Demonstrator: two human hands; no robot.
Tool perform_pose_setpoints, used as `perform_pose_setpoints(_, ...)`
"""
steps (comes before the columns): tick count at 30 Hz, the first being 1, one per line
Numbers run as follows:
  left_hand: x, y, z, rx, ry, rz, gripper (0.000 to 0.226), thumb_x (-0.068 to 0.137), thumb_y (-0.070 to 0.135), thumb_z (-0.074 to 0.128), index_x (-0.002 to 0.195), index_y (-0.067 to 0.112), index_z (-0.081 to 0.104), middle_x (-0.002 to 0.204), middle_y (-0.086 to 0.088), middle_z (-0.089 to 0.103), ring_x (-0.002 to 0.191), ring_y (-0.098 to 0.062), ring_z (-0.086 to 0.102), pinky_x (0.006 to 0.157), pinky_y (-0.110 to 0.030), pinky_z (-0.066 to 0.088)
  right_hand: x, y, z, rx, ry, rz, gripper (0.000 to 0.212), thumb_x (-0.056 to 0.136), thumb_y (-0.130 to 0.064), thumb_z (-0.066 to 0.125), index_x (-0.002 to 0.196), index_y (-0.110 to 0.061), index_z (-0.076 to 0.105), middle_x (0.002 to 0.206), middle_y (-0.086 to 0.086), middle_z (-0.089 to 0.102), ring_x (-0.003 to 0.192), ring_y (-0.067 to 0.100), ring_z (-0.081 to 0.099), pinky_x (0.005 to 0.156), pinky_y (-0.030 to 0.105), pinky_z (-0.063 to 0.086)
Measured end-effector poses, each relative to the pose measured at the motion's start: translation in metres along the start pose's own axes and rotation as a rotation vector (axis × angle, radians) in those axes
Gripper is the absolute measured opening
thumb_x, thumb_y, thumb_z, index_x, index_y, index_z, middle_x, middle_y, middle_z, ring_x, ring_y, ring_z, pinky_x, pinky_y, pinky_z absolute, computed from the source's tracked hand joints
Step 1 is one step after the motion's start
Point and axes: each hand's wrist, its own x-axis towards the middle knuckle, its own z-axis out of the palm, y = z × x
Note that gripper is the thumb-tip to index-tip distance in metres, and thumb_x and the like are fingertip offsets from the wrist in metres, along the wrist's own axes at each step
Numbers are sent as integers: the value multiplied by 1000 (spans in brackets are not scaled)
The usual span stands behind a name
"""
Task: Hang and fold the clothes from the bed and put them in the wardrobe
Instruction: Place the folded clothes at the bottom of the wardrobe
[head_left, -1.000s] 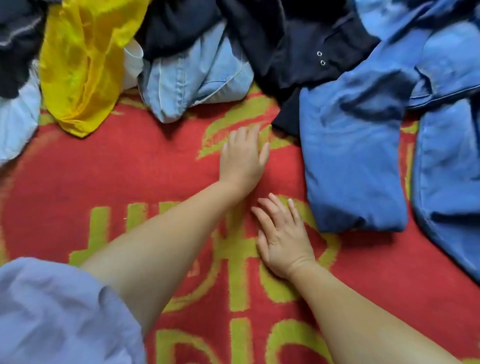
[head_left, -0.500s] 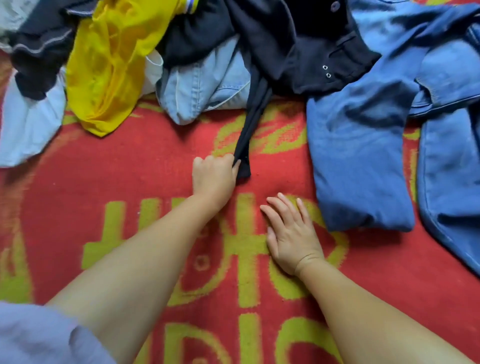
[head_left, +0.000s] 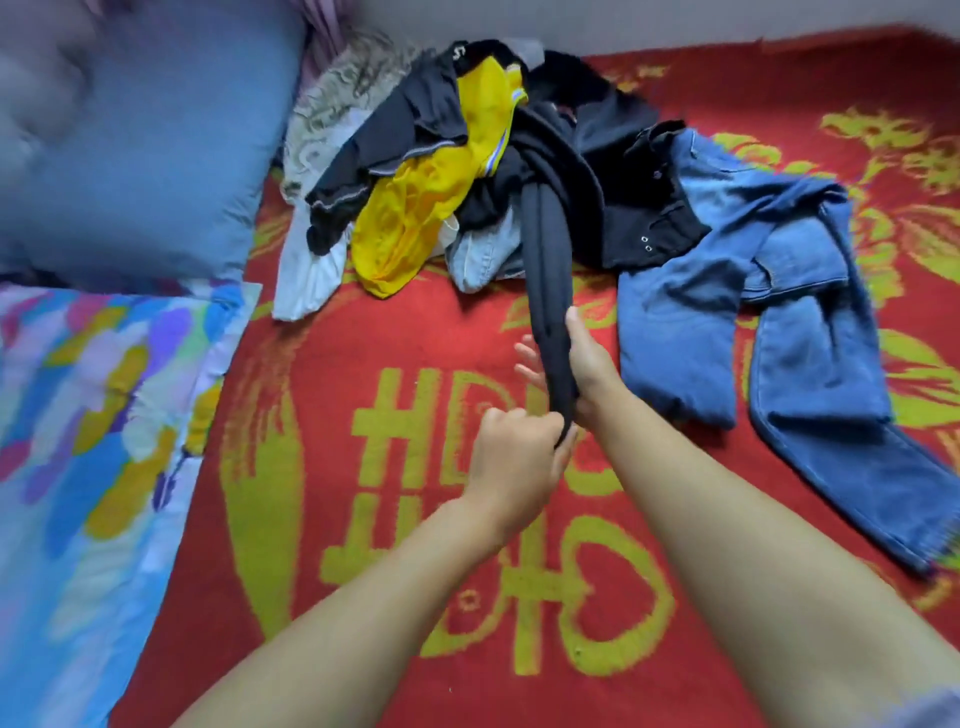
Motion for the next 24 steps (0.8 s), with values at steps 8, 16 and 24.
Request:
perform_pose_setpoints(8, -58, 65, -90, 128, 89, 400, 28, 90, 30, 46, 69, 17, 60, 58, 7, 56, 58, -18, 51, 68, -26, 48, -134, -91, 8, -669, -84, -137, 21, 96, -9, 42, 76, -15, 44, 62, 3, 33, 38, 9, 31, 36, 19, 24)
perform_pose_setpoints(16, -29, 81, -146, -97, 65, -205, 91, 89, 43, 61, 153, 21, 0, 159, -5, 2, 147, -19, 1, 118, -39, 10, -317, -195, 15, -971, -529, -282, 9, 95, -3, 47, 87, -7, 46, 57, 1, 30, 33, 6, 22, 33, 11, 19)
perform_pose_setpoints(24, -20, 121, -177, -337, 14, -261, 92, 87, 37, 67, 152, 9, 9, 158, -14, 10, 147, -25, 10, 118, -39, 15, -493, -246, 24, -414, -803, -527, 40, 48, -12, 81, 68, -1, 49, 45, 3, 43, 26, 1, 24, 32, 5, 27)
